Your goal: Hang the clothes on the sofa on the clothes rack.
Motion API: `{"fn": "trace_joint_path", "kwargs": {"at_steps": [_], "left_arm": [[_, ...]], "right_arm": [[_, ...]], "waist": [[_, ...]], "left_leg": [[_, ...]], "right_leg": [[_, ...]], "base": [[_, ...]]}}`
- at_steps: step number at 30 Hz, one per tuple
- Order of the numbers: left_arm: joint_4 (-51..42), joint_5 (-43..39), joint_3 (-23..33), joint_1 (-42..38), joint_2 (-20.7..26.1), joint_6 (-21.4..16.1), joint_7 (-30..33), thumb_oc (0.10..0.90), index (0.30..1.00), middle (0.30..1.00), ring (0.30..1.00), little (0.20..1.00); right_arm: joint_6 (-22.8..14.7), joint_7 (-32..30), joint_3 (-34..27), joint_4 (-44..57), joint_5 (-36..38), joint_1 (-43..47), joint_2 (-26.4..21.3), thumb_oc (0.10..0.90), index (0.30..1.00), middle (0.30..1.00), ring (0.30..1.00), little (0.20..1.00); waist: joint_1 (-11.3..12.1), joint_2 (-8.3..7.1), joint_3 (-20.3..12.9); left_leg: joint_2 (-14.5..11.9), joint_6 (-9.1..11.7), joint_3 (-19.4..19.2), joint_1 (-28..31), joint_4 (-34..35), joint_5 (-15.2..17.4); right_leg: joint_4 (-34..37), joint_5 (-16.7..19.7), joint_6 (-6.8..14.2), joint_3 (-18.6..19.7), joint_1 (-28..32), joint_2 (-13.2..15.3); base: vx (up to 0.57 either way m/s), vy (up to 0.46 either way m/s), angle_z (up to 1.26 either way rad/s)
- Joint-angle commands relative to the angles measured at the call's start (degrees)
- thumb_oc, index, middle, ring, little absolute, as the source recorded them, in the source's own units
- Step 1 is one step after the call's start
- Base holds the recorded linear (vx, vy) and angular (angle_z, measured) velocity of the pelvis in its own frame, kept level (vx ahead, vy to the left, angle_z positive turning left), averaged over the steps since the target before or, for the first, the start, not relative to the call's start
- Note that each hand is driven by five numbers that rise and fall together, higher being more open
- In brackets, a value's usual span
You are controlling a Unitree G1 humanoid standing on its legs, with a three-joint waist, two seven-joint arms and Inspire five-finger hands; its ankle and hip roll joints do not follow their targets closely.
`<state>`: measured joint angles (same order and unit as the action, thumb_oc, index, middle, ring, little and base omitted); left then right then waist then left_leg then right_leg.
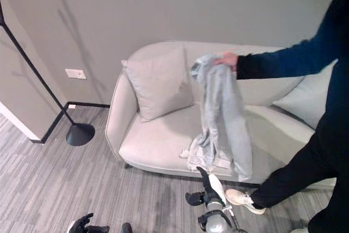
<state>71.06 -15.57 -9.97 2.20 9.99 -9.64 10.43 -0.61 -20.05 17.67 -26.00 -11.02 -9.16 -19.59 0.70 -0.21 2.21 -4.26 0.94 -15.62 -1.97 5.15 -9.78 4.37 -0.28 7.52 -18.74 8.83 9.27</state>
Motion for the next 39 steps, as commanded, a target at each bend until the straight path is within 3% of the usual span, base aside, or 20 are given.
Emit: {"fn": "trace_joint_path", "kwargs": {"at_steps": [1, 8, 10, 12, 13, 15, 17, 19, 20, 22, 23, 24, 25, 26, 27, 28, 30, 32, 35, 39], "left_arm": [[3.82, 0.95, -1.59, -2.95, -3.66, -1.03, -0.46, 0.800, 0.900, 0.900, 0.900, 0.900], [4.04, 1.76, -1.81, -2.90, -3.88, -1.44, -0.19, 0.800, 0.900, 0.900, 0.900, 0.900], [3.29, 0.95, -1.53, -3.10, -3.57, -1.72, 0.36, 0.800, 0.900, 0.900, 0.900, 0.900], [1.97, 1.86, -2.48, -4.23, -2.54, -1.14, 0.31, 0.800, 0.900, 0.900, 0.900, 0.900], [2.03, 3.15, -3.14, -4.69, -2.09, -0.70, 0.42, 0.800, 0.900, 0.900, 0.900, 0.900], [2.29, 3.68, -3.78, -5.22, -1.76, -0.59, 0.32, 0.800, 0.900, 0.900, 0.900, 0.900], [2.11, 3.34, -3.61, -5.22, -1.46, -0.80, 0.60, 0.800, 0.900, 0.900, 0.900, 0.900], [2.71, 3.64, -3.54, -5.74, -1.24, -0.95, 0.81, 0.800, 0.900, 0.900, 0.900, 0.900], [2.83, 3.84, -3.69, -6.00, -1.20, -0.99, 0.94, 0.800, 0.900, 0.900, 0.900, 0.900], [3.00, 4.38, -3.80, -6.14, -0.97, -1.13, 1.55, 0.800, 0.900, 0.900, 0.900, 0.900], [3.00, 4.38, -3.80, -6.15, -0.95, -1.13, 1.55, 0.800, 0.900, 0.900, 0.900, 0.900], [2.84, 4.03, -3.25, -5.83, -0.52, -1.58, 2.03, 0.800, 0.900, 0.900, 0.900, 0.900], [3.00, 4.13, -2.35, -5.24, -0.14, -1.75, 2.32, 0.800, 0.900, 0.900, 0.900, 0.900], [3.05, 3.39, -1.59, -4.84, -0.23, -1.74, 2.66, 0.800, 0.900, 0.900, 0.900, 0.900], [3.05, 3.39, -1.56, -4.87, -0.21, -1.74, 2.66, 0.800, 0.900, 0.900, 0.900, 0.900], [2.92, 1.97, -0.88, -4.79, -0.27, -2.08, 2.94, 0.800, 0.900, 0.900, 0.900, 0.900], [2.92, 0.95, -1.54, -4.38, -2.10, -2.21, 3.33, 0.800, 0.900, 0.900, 0.900, 0.900], [2.58, 1.98, -2.78, -4.46, -2.65, -1.96, 3.20, 0.800, 0.900, 0.900, 0.900, 0.900], [2.85, 1.92, -3.68, -3.92, -4.06, -1.46, 3.06, 0.800, 0.900, 0.900, 0.900, 0.900], [3.65, 0.95, -3.28, -2.80, -5.32, -1.44, 3.71, 0.800, 0.900, 0.900, 0.900, 0.900]], "right_arm": [[-4.64, -0.99, -0.92, 7.55, -1.78, 4.97, -0.97, 0.800, 0.900, 0.900, 0.900, 0.900], [-5.07, -1.43, -0.57, 7.99, -1.83, 4.24, -0.61, 0.800, 0.900, 0.900, 0.900, 0.900], [-4.84, -2.79, -1.66, 8.00, -1.81, 4.22, -1.17, 0.800, 0.900, 0.900, 0.900, 0.900], [-3.93, -4.75, -4.23, 7.78, -2.51, 5.36, -1.55, 0.800, 0.900, 0.900, 0.900, 0.900], [-3.24, -6.17, -5.26, 7.53, -2.87, 6.50, -1.54, 0.800, 0.900, 0.900, 0.900, 0.900], [-3.35, -7.41, -6.37, 7.30, -1.81, 7.02, -1.28, 0.800, 0.900, 0.900, 0.900, 0.900], [-3.42, -8.48, -7.09, 6.86, -1.08, 6.96, -0.88, 0.800, 0.900, 0.900, 0.900, 0.900], [-3.48, -8.48, -7.71, 6.87, -0.48, 6.63, -0.59, 0.800, 0.900, 0.900, 0.900, 0.900], [-3.40, -8.34, -7.82, 6.91, -0.32, 6.51, -0.57, 0.800, 0.900, 0.900, 0.900, 0.900], [-3.19, -8.10, -7.91, 7.05, -0.16, 5.81, -0.17, 0.800, 0.900, 0.900, 0.900, 0.900], [-3.19, -8.10, -7.91, 7.05, -0.16, 5.82, -0.15, 0.800, 0.900, 0.900, 0.900, 0.900], [-3.10, -7.38, -7.31, 7.54, -0.40, 4.79, 0.21, 0.800, 0.900, 0.900, 0.900, 0.900], [-3.17, -6.66, -5.96, 7.07, -0.84, 4.74, 0.75, 0.800, 0.900, 0.900, 0.900, 0.900], [-3.34, -6.08, -4.29, 6.21, -0.73, 5.16, 1.18, 0.800, 0.900, 0.900, 0.900, 0.900], [-3.36, -6.10, -4.27, 6.16, -0.73, 5.22, 1.20, 0.800, 0.900, 0.900, 0.900, 0.900], [-3.34, -5.15, -3.37, 6.48, -0.78, 5.38, 0.91, 0.800, 0.900, 0.900, 0.900, 0.900], [-4.06, -4.19, -1.28, 8.06, -2.13, 5.42, -0.88, 0.800, 0.900, 0.900, 0.900, 0.900], [-3.96, -4.70, -1.35, 8.21, -2.74, 4.96, -1.16, 0.800, 0.900, 0.900, 0.900, 0.900], [-3.50, -8.02, -4.32, 8.48, -1.77, 1.71, -1.60, 0.800, 0.900, 0.900, 0.900, 0.900], [-3.19, -12.15, -7.69, 8.93, -3.17, -1.85, -1.68, 0.800, 0.900, 0.900, 0.900, 0.900]], "waist": [[1.33, -0.60, 0.04], [1.16, -0.43, -0.07], [1.20, -0.78, 0.75], [0.89, -0.92, 3.89], [-0.46, -0.19, 6.08], [-1.27, 0.35, 7.07], [-1.07, 0.25, 7.15], [-0.71, 0.31, 6.47], [-0.55, 0.10, 6.23], [-1.01, -0.91, 5.67], [-0.99, -0.94, 5.55], [-0.81, -2.63, 4.56], [0.03, -3.76, 4.02], [0.49, -4.09, 3.85], [0.47, -4.12, 3.73], [0.73, -3.86, 3.39], [0.44, -1.94, 2.82], [0.10, -1.27, 2.90], [-1.37, 1.53, 2.27], [-2.42, 3.18, 1.14]], "left_leg": [[-3.69, 2.96, 1.19, 0.11, -2.20, 4.59], [-3.47, 3.07, 1.59, 0.33, -1.40, 4.32], [-3.46, 2.96, 2.07, -1.19, -4.22, 5.68], [-2.92, 0.54, 1.60, -2.50, -7.60, 8.75], [-2.38, -1.05, 0.82, -1.09, -6.69, 9.16], [-2.46, -1.44, 1.00, -0.16, -5.61, 8.81], [-2.35, -0.68, 1.13, 1.37, -3.34, 8.56], [-3.46, 1.27, 1.95, 2.32, -1.48, 9.05], [-4.06, 2.18, 2.37, 2.28, -1.13, 9.01], [-5.74, 4.14, 3.69, 2.10, -1.12, 8.49], [-5.71, 4.12, 3.66, 1.94, -1.08, 8.36], [-6.85, 5.36, 4.07, 2.55, -1.04, 8.33], [-7.67, 6.15, 3.63, 2.91, -1.02, 8.02], [-9.50, 7.19, 3.88, 3.28, -0.85, 6.92], [-9.49, 7.19, 3.88, 3.10, -0.80, 6.77], [-11.17, 7.96, 4.16, 2.49, -0.75, 5.41], [-15.95, 9.33, 5.25, 1.04, -0.16, 2.17], [-16.69, 9.27, 5.54, 0.54, -0.15, 1.64], [-18.28, 10.06, 6.43, 0.21, -0.15, 0.77], [-18.54, 10.62, 5.86, 0.60, -0.15, 1.15]], "right_leg": [[-3.57, -1.92, 0.26, -2.00, -1.45, 2.00], [-3.33, -1.67, 0.19, -2.20, -1.10, 1.77], [-3.80, -1.48, 0.28, -2.28, -1.46, 2.05], [-18.62, -2.72, 1.01, -1.91, -8.32, 5.01], [-31.43, 1.73, 3.10, 0.23, -15.63, 7.11], [-36.67, 2.39, 4.13, 3.78, -19.75, 5.87], [-32.51, 1.13, 3.90, 4.72, -19.35, 6.82], [-25.81, -0.25, 3.70, 3.88, -17.10, 10.27], [-21.89, 0.58, 3.56, 4.19, -17.09, 12.24], [-11.26, 6.55, 4.18, 7.06, -15.52, 14.57], [-10.94, 6.84, 4.16, 7.05, -15.57, 14.55], [-7.37, 7.48, 5.58, 10.65, -14.81, 13.79], [-6.03, 6.85, 6.71, 9.66, -13.38, 13.40], [-6.06, 6.11, 6.62, 9.64, -12.90, 11.91], [-5.98, 6.26, 6.60, 9.66, -13.08, 11.90], [-6.02, 5.77, 6.42, 9.77, -13.17, 10.55], [-6.17, 3.44, 4.71, 7.72, -12.33, 5.75], [-6.25, 2.56, 4.18, 7.25, -11.87, 4.66], [-5.69, 1.04, 3.35, 5.81, -10.19, 2.65], [-4.39, 0.96, 3.40, 5.59, -9.04, 2.61]], "base": [[0.00, -0.006, -0.06], [0.00, 0.005, 0.00], [0.03, 0.068, 0.12], [0.00, 0.246, 0.13], [-0.03, 0.277, 0.06], [0.05, 0.068, -0.02], [0.17, -0.131, 0.18], [0.17, -0.258, 0.41], [0.06, -0.373, 0.52], [0.05, -0.383, 0.10], [0.13, -0.424, 0.02], [0.12, -0.404, 0.18], [0.15, -0.569, 0.19], [0.06, -0.317, 0.09], [0.03, -0.259, 0.03], [0.03, -0.316, 0.04], [0.04, -0.373, 0.08], [0.02, -0.126, -0.03], [0.05, -0.080, 0.18], [0.08, 0.000, 0.10]]}}
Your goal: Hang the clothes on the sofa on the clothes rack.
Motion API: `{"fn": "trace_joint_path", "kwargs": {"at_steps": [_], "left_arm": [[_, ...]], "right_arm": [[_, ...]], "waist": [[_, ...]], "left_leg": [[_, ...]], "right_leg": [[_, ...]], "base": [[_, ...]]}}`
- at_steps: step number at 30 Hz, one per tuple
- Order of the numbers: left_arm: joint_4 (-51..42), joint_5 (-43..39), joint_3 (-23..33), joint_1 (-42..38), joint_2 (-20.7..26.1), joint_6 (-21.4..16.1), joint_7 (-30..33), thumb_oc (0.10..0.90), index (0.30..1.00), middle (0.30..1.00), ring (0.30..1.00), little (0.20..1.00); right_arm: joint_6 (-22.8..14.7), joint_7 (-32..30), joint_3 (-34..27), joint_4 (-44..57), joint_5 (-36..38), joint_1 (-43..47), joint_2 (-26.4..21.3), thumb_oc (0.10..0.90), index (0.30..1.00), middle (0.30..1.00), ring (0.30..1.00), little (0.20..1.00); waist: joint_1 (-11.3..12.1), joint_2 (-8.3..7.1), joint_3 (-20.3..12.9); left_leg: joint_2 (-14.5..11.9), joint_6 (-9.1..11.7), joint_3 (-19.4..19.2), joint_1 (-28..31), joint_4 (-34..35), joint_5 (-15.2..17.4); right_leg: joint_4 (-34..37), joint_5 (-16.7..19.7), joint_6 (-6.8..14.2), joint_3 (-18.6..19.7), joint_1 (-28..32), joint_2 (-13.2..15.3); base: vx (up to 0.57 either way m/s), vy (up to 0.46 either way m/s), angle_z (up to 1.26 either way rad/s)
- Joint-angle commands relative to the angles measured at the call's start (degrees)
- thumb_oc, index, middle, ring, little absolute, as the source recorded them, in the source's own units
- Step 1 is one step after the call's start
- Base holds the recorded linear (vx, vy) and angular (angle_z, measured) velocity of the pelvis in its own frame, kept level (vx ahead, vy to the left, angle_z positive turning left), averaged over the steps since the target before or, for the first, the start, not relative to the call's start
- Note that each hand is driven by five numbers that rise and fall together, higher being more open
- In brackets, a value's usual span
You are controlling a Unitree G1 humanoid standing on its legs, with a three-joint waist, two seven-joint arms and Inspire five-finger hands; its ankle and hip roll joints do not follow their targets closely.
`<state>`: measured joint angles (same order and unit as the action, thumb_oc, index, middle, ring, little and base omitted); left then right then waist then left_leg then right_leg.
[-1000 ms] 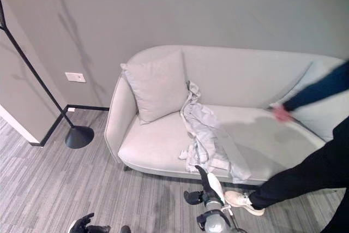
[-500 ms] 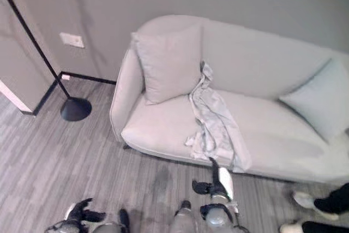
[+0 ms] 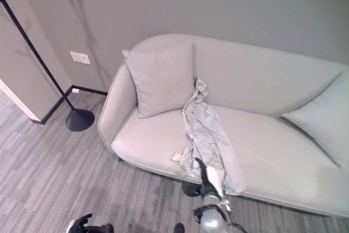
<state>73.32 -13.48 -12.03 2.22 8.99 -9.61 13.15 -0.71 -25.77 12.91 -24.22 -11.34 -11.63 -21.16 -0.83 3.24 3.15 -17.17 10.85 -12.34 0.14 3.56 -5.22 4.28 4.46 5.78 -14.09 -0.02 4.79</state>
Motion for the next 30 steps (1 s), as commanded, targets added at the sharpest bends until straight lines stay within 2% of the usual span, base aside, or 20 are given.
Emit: {"fn": "trace_joint_path", "kwargs": {"at_steps": [1, 7, 12, 14, 15, 16, 17, 23, 27, 30], "left_arm": [[1.67, -1.06, -1.32, -2.58, -4.54, -1.34, 0.93, 0.800, 0.900, 0.900, 0.900, 0.900], [1.12, 1.73, -3.60, -2.51, -4.83, -1.83, 1.36, 0.800, 0.900, 0.900, 0.900, 0.900], [-0.15, 2.43, -6.76, -2.46, -5.48, -2.53, 1.81, 0.800, 0.900, 0.900, 0.900, 0.900], [-0.73, 2.37, -8.75, -2.08, -5.82, -2.99, 2.02, 0.800, 0.900, 0.900, 0.900, 0.900], [-1.96, 2.75, -11.24, -2.58, -5.30, -3.46, 2.17, 0.800, 0.900, 0.900, 0.900, 0.900], [-2.48, 2.81, -12.06, -2.96, -5.03, -3.53, 2.14, 0.800, 0.900, 0.900, 0.900, 0.900], [-3.66, 3.50, -13.63, -3.43, -4.38, -3.89, 2.23, 0.800, 0.900, 0.900, 0.900, 0.900], [-5.09, 3.36, -15.88, -4.96, -3.52, -4.92, 2.27, 0.800, 0.900, 0.900, 0.900, 0.900], [-7.50, 3.70, -18.00, -6.41, -2.37, -5.82, 2.26, 0.800, 0.900, 0.900, 0.900, 0.900], [-9.96, 7.56, -22.50, -8.28, -1.11, -6.40, 2.66, 0.800, 0.900, 0.900, 0.900, 0.900]], "right_arm": [[-2.94, -7.34, -3.77, 7.27, -3.02, -0.33, -0.01, 0.800, 0.900, 0.900, 0.900, 0.900], [-2.14, -7.96, -3.00, 6.00, -3.95, -1.39, 1.39, 0.800, 0.900, 0.900, 0.900, 0.900], [-2.31, -11.33, -1.53, -2.46, -1.30, 4.09, 3.06, 0.800, 0.900, 0.900, 0.900, 0.900], [-2.51, -15.12, -2.45, -10.80, 1.95, 10.42, 4.40, 0.800, 0.900, 0.900, 0.900, 0.900], [-3.22, -19.37, -4.16, -21.11, 6.39, 19.74, 4.71, 0.800, 0.900, 0.900, 0.900, 0.900], [-3.33, -19.98, -4.57, -23.34, 7.67, 22.14, 4.66, 0.800, 0.900, 0.900, 0.900, 0.900], [-3.63, -20.71, -5.44, -25.62, 9.63, 25.69, 3.65, 0.800, 0.900, 0.900, 0.900, 0.900], [-3.64, -23.42, -8.41, -31.61, 12.79, 32.39, -0.59, 0.800, 0.900, 0.900, 0.900, 0.900], [-4.36, -22.36, -9.50, -36.83, 16.62, 38.08, -4.37, 0.800, 0.900, 0.900, 0.900, 0.900], [-6.68, -19.77, -10.36, -41.25, 22.61, 43.08, -7.70, 0.800, 0.900, 0.900, 0.900, 0.900]], "waist": [[-1.24, -0.05, 0.07], [-1.78, 0.10, 0.10], [-1.14, 0.64, 0.31], [-0.39, 1.31, 0.54], [0.90, 2.17, 1.33], [1.21, 2.46, 1.66], [1.72, 2.97, 2.48], [2.48, 4.42, 4.77], [3.22, 6.30, 7.57], [3.48, 8.74, 9.90]], "left_leg": [[-5.52, 0.76, 2.31, -1.21, 1.44, -3.21], [-4.11, 0.73, 1.39, -0.39, 1.44, -1.92], [-3.35, 0.83, 1.82, -1.64, 1.44, -1.59], [-3.07, 0.84, 2.19, -2.90, 1.44, -1.66], [-2.71, 0.92, 3.13, -5.20, 1.44, -2.15], [-2.62, 0.93, 3.51, -6.22, 1.44, -2.36], [-2.48, 1.01, 3.82, -7.70, 1.44, -2.76], [-1.37, 0.71, 4.40, -11.08, 1.44, -3.34], [0.75, 0.08, 4.50, -12.04, 1.44, -3.37], [2.71, -0.07, 5.00, -13.50, 1.44, -3.41]], "right_leg": [[-4.30, -3.74, 5.22, 1.08, -0.11, 7.31], [-3.09, -2.34, 5.75, 1.30, 0.08, 9.11], [-1.22, -0.86, 6.22, 0.84, -0.25, 10.01], [-0.51, -0.21, 6.40, 0.86, -1.01, 10.29], [-0.27, 0.27, 6.40, 0.88, -2.74, 10.61], [-0.36, 0.38, 6.38, 0.91, -3.56, 10.71], [-0.46, 0.66, 6.38, 0.80, -5.02, 11.10], [-1.28, 1.46, 6.54, 1.31, -8.55, 12.47], [-2.07, 2.50, 7.07, 2.39, -10.66, 14.48], [-2.15, 3.41, 7.69, 2.42, -11.95, 16.26]], "base": [[0.08, 0.044, -0.07], [0.04, 0.048, -0.09], [0.00, 0.048, 0.02], [-0.06, 0.049, 0.07], [-0.12, 0.054, 0.11], [-0.17, 0.050, 0.20], [-0.13, 0.021, 0.16], [-0.07, 0.026, 0.10], [-0.02, 0.078, 0.03], [0.04, 0.084, 0.05]]}}
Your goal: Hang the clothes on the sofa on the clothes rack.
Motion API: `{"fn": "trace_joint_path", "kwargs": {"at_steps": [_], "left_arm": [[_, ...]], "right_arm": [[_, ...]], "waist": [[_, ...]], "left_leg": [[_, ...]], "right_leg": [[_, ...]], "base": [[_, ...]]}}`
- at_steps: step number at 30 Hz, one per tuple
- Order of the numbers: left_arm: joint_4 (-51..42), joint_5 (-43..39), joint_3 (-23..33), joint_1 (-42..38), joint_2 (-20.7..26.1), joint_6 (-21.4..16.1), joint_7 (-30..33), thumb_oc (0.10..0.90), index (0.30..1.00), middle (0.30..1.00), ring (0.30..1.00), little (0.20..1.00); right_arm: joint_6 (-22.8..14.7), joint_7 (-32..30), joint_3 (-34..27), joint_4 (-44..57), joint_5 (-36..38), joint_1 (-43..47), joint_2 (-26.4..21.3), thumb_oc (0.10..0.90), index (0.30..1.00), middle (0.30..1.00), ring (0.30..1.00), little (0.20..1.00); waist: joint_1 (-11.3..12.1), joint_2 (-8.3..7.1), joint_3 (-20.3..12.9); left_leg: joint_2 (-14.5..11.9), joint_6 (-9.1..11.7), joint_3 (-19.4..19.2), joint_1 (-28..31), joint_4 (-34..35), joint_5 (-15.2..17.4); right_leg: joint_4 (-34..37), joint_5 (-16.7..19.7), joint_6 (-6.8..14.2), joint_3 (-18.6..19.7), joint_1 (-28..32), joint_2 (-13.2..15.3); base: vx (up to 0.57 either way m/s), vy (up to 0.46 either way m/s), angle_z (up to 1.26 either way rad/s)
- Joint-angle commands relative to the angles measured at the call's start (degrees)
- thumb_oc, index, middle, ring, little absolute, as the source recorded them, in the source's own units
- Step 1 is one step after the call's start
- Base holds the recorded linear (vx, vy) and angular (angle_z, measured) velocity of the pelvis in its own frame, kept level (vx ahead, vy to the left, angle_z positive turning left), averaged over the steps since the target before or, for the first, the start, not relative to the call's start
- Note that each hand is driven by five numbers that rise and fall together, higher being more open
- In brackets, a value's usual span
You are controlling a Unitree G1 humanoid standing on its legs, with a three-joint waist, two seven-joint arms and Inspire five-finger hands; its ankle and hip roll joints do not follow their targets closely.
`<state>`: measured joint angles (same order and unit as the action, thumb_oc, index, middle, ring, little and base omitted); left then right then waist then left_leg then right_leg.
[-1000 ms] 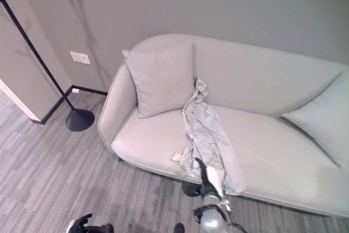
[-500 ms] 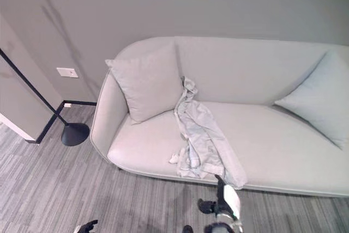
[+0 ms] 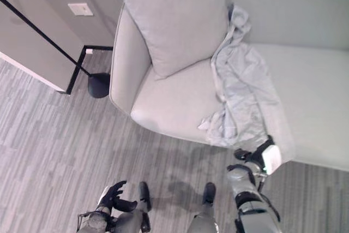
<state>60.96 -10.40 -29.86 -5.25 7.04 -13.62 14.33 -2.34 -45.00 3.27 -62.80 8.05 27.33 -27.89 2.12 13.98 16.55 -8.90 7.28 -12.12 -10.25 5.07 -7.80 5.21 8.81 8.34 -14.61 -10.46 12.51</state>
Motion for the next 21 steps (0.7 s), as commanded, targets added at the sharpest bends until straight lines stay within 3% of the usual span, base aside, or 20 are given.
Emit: {"fn": "trace_joint_path", "kwargs": {"at_steps": [1, 6, 14, 18, 21], "left_arm": [[2.34, 4.53, -4.70, -0.84, 0.81, -2.34, 1.52, 0.800, 0.900, 0.900, 0.900, 0.900], [-0.40, 8.72, -7.99, -2.83, 2.11, -2.66, 2.60, 0.800, 0.900, 0.900, 0.900, 0.900], [-1.89, 13.23, -10.30, -5.10, 2.99, -2.17, 5.03, 0.800, 0.900, 0.900, 0.900, 0.900], [-3.94, 19.98, -12.81, -8.27, 4.83, -1.69, 8.03, 0.800, 0.900, 0.900, 0.900, 0.900], [-5.32, 22.09, -13.79, -9.19, 5.92, -1.71, 9.26, 0.800, 0.900, 0.900, 0.900, 0.900]], "right_arm": [[-5.13, -0.47, -0.72, -2.83, 3.30, 4.24, -1.06, 0.800, 0.900, 0.900, 0.900, 0.900], [-7.46, 0.43, -1.50, -3.94, 7.77, 6.68, -1.79, 0.800, 0.900, 0.900, 0.900, 0.900], [-12.50, -0.66, -5.93, -2.10, 16.85, 6.71, 1.24, 0.800, 0.900, 0.900, 0.900, 0.900], [-17.95, 1.29, -10.40, -2.68, 31.37, 7.90, 5.94, 0.800, 0.900, 0.900, 0.900, 0.900], [-19.25, 1.81, -12.05, -4.37, 35.28, 9.30, 5.43, 0.800, 0.900, 0.900, 0.900, 0.900]], "waist": [[0.55, -1.97, -3.51], [0.60, -0.53, -2.34], [0.53, -0.59, -1.16], [0.54, -1.05, 1.52], [0.95, -0.56, 2.08]], "left_leg": [[-5.54, 3.48, 4.81, -3.17, -0.07, -0.84], [-4.37, 3.17, 5.13, -4.47, -0.07, -0.58], [-3.54, 2.81, 5.70, -6.00, -0.07, -0.31], [-2.85, 2.70, 6.60, -8.89, -0.07, -0.45], [-2.38, 2.79, 6.83, -10.10, -0.07, -0.62]], "right_leg": [[-3.06, -0.92, 5.15, 2.91, -1.54, 8.56], [-2.67, -0.22, 5.64, 3.07, -2.68, 9.45], [-2.38, 0.17, 5.83, 2.78, -3.77, 10.02], [-2.74, 0.74, 6.18, 2.61, -6.44, 10.56], [-2.69, 1.12, 6.38, 2.48, -7.43, 10.95]], "base": [[0.04, 0.047, 0.08], [0.04, 0.038, 0.05], [0.01, 0.011, 0.01], [-0.03, 0.022, 0.07], [-0.04, 0.035, 0.08]]}}
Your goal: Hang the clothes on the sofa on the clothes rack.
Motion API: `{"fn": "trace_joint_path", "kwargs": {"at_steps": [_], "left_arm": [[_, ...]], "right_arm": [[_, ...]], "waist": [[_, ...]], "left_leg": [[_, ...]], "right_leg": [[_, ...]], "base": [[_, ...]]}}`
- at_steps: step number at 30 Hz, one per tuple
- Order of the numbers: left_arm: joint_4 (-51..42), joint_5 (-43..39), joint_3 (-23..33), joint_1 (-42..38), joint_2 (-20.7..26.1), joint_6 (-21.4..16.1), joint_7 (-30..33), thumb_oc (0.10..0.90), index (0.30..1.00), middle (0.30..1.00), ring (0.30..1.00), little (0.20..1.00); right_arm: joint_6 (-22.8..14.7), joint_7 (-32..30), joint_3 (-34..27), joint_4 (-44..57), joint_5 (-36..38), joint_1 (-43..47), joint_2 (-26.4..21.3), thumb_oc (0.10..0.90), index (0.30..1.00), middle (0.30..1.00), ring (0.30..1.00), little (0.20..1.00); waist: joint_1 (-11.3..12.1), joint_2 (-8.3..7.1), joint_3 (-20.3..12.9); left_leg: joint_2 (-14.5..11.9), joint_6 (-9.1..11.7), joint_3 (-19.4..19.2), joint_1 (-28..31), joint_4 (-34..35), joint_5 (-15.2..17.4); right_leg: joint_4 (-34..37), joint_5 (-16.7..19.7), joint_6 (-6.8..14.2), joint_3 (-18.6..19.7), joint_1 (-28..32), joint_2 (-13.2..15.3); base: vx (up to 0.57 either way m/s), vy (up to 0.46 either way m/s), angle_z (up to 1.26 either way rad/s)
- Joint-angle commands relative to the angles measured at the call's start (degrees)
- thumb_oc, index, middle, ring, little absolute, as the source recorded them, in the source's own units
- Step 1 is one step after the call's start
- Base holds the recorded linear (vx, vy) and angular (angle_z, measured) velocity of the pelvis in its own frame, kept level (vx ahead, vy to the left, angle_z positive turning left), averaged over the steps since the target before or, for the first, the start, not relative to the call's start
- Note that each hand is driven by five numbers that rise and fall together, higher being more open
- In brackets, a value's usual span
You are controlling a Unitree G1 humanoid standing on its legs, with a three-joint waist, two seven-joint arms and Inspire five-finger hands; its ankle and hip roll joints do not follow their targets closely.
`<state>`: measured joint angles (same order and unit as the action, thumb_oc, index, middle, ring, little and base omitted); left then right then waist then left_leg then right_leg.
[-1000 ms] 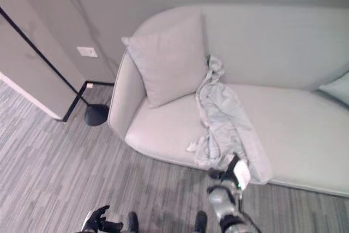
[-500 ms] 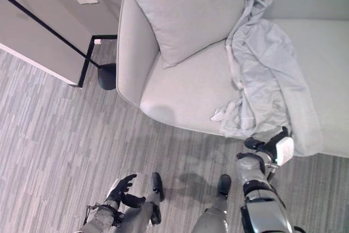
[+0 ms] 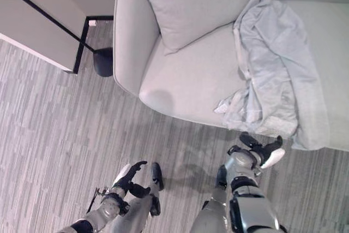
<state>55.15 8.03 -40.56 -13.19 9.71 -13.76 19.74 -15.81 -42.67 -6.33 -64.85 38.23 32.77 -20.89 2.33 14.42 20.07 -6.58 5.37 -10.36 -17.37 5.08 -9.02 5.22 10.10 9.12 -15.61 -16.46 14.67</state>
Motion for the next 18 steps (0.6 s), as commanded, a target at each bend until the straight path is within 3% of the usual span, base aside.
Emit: {"fn": "trace_joint_path", "kwargs": {"at_steps": [1, 6, 10, 12, 14, 17, 18], "left_arm": [[-0.41, 4.79, -3.46, -1.71, 3.85, -1.61, 4.51, 0.800, 0.900, 0.900, 0.900, 0.900], [-3.02, 9.85, -5.40, -2.80, 6.07, -1.34, 6.31, 0.800, 0.900, 0.900, 0.900, 0.900], [-2.32, 11.83, -4.95, -3.45, 6.84, -0.58, 7.59, 0.800, 0.900, 0.900, 0.900, 0.900], [-1.57, 11.53, -3.86, -3.17, 6.60, -0.45, 8.10, 0.800, 0.900, 0.900, 0.900, 0.900], [-0.73, 11.88, -2.09, -2.38, 6.52, -0.41, 9.17, 0.800, 0.900, 0.900, 0.900, 0.900], [-0.97, 12.55, -0.28, -0.53, 6.93, -0.31, 10.30, 0.800, 0.900, 0.900, 0.900, 0.900], [-0.98, 12.55, -0.28, -0.51, 6.94, -0.31, 10.30, 0.800, 0.900, 0.900, 0.900, 0.900]], "right_arm": [[-6.45, -0.06, -3.03, -2.63, 6.92, 4.33, -1.75, 0.800, 0.900, 0.900, 0.900, 0.900], [-7.69, 3.46, -4.96, -4.37, 14.08, 5.27, -2.91, 0.800, 0.900, 0.900, 0.900, 0.900], [-6.17, 6.88, -2.35, -6.86, 16.36, 4.64, -1.12, 0.800, 0.900, 0.900, 0.900, 0.900], [-5.05, 8.10, 0.79, -6.59, 14.41, 2.68, 2.36, 0.800, 0.900, 0.900, 0.900, 0.900], [-4.31, 7.91, 7.45, -1.28, 7.73, -1.92, 7.57, 0.800, 0.900, 0.900, 0.900, 0.900], [-3.10, 6.76, 14.61, 8.27, -2.26, -6.53, 10.89, 0.800, 0.900, 0.900, 0.900, 0.900], [-3.08, 6.73, 14.63, 8.32, -2.28, -6.57, 10.91, 0.800, 0.900, 0.900, 0.900, 0.900]], "waist": [[0.96, -0.79, -1.25], [1.52, -0.27, -1.00], [2.06, -0.55, -0.99], [2.08, -1.11, -1.01], [1.53, -2.16, -0.95], [1.16, -3.35, -1.13], [1.14, -3.35, -1.13]], "left_leg": [[-4.48, 4.69, 5.25, -3.57, -0.08, 0.51], [-4.03, 4.76, 5.85, -5.29, -0.08, 0.54], [-3.83, 4.69, 5.91, -5.82, -0.08, 0.95], [-3.75, 4.56, 6.09, -5.59, -0.08, 0.96], [-3.76, 4.48, 6.22, -5.02, -0.08, 0.94], [-3.98, 4.46, 6.45, -4.50, -0.08, 0.81], [-3.98, 4.46, 6.46, -4.50, -0.08, 0.81]], "right_leg": [[-2.68, -0.04, 5.66, 3.37, -1.91, 8.88], [-2.55, 0.32, 5.88, 2.99, -3.08, 9.13], [-2.73, 0.20, 5.88, 2.61, -3.48, 9.20], [-2.88, 0.13, 5.86, 2.51, -3.11, 9.16], [-3.07, -0.06, 5.79, 2.43, -2.33, 9.10], [-3.46, -0.25, 5.67, 2.11, -1.68, 8.97], [-3.45, -0.25, 5.67, 2.10, -1.67, 8.97]], "base": [[-0.01, 0.020, 0.07], [0.00, 0.022, 0.08], [0.01, 0.020, 0.07], [0.02, -0.001, 0.01], [0.00, -0.002, 0.02], [0.00, -0.003, 0.01], [0.00, 0.000, 0.00]]}}
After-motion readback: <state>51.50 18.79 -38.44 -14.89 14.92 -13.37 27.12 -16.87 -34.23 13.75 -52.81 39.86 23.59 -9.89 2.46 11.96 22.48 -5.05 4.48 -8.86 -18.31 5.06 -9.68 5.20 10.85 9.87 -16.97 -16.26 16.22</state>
